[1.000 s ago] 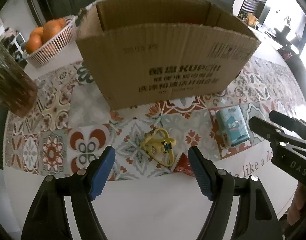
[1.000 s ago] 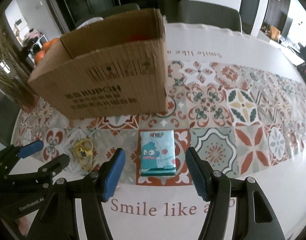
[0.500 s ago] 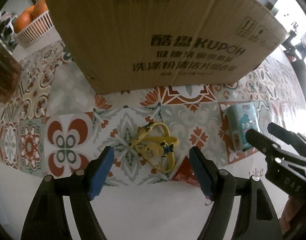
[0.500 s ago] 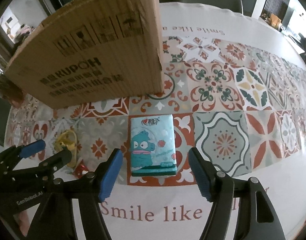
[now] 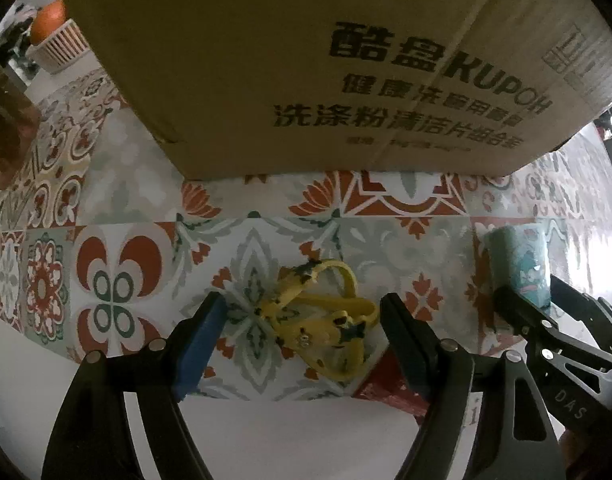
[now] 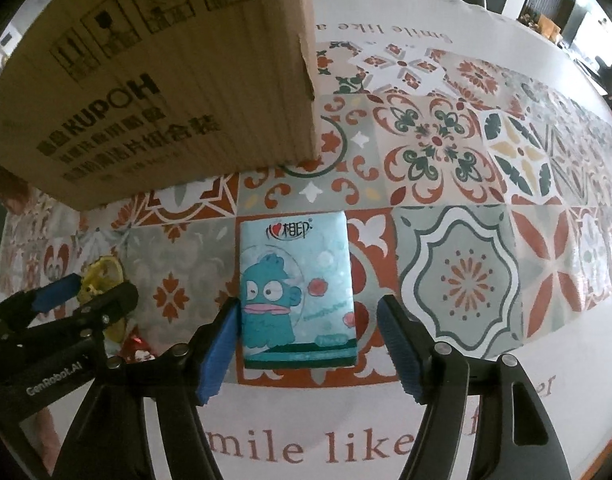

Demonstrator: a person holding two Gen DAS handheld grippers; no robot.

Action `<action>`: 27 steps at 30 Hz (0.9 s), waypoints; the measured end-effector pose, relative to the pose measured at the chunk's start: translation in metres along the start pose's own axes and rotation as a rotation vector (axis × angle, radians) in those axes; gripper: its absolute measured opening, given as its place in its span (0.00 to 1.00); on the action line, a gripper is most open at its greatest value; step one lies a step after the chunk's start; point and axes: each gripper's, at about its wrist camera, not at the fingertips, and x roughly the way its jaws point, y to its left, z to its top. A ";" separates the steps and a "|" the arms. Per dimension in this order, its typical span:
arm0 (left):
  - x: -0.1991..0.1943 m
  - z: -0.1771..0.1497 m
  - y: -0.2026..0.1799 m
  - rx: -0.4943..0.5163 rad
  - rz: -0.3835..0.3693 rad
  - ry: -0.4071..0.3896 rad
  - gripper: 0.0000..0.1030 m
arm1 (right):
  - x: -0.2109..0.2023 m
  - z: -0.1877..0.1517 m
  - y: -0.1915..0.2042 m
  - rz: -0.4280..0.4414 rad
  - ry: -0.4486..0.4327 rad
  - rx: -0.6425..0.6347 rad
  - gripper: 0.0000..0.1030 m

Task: Organize soft objects
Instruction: 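Grasp the yellow toy with the left tool while the right tool grasps the blue tissue pack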

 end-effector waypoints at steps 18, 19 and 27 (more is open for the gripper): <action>-0.021 -0.017 0.012 -0.022 -0.009 -0.053 0.47 | -0.025 -0.032 0.000 0.048 -0.083 0.039 0.54; -0.024 -0.019 0.013 -0.022 -0.018 -0.059 0.47 | -0.029 -0.032 -0.001 0.049 -0.088 0.038 0.54; -0.053 -0.025 0.017 -0.017 -0.054 -0.113 0.47 | -0.061 -0.030 0.012 0.062 -0.145 0.022 0.54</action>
